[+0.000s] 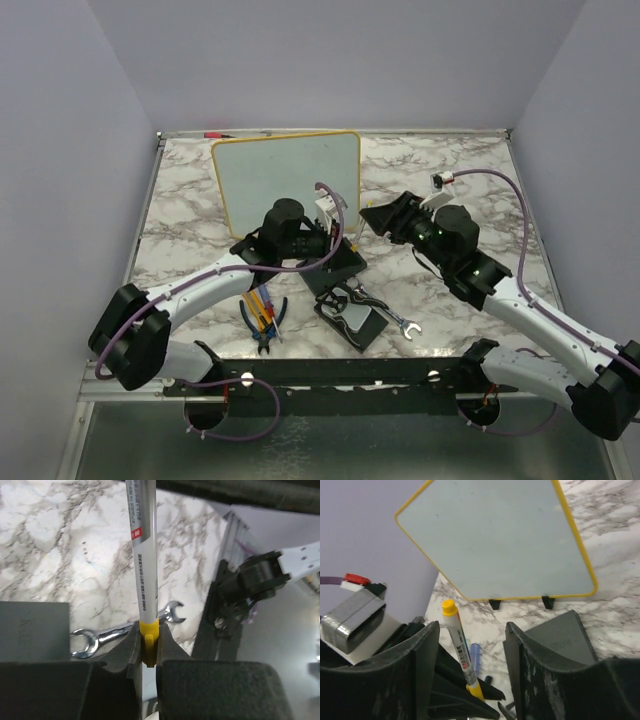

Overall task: Write a sentence on the whiteboard
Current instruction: Open the whiteboard marker at the center of the board.

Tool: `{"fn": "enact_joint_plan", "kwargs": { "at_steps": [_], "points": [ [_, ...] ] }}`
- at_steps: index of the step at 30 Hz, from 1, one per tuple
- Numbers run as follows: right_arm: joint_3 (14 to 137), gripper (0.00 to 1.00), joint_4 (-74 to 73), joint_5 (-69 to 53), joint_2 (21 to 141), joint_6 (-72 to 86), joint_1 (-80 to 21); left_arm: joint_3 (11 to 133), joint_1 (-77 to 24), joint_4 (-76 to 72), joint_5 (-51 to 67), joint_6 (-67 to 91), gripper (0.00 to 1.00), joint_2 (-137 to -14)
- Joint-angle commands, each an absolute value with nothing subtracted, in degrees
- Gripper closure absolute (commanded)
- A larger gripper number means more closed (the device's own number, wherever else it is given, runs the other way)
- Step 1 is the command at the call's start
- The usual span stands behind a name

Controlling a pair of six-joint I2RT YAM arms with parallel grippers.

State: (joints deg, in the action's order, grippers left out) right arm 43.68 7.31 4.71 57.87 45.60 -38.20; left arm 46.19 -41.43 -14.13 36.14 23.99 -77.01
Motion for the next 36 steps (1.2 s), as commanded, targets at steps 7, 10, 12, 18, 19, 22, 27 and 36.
{"fn": "enact_joint_plan", "kwargs": {
  "at_steps": [7, 10, 12, 18, 19, 22, 27, 36],
  "points": [
    [55.1, 0.37, -23.4, 1.5, 51.6, 30.3, -33.9, 51.6, -42.9, 9.8, 31.4, -5.9, 1.00, -72.3],
    [59.6, 0.35, -31.0, -8.1, 53.2, 26.0, -31.3, 52.4, -44.3, 12.7, 28.0, -8.1, 1.00, -73.1],
    [60.4, 0.35, -33.7, -13.6, 54.3, 23.9, -29.7, 52.4, -45.4, 13.7, 25.9, -9.4, 1.00, -73.1],
    [61.6, 0.35, -36.8, -34.4, 59.0, 18.6, -27.5, 51.8, -48.6, 15.1, 26.0, -11.8, 1.00, -72.1],
    [61.7, 0.36, -37.0, -36.1, 59.4, 17.9, -27.5, 51.8, -49.5, 15.7, 24.9, -12.6, 1.00, -72.1],
    [61.8, 0.38, -37.2, -38.5, 60.0, 16.9, -27.5, 51.8, -53.3, 18.2, 20.6, -15.1, 1.00, -72.5],
    [60.6, 0.47, -37.9, -42.1, 62.5, 16.7, -27.7, 52.3, -56.0, 19.3, 19.8, -15.8, 1.00, -73.4],
    [56.7, 0.51, -34.9, -41.4, 61.3, 19.0, -30.0, 53.0, -56.0, 19.4, 21.0, -14.9, 1.00, -74.0]
  ]
}}
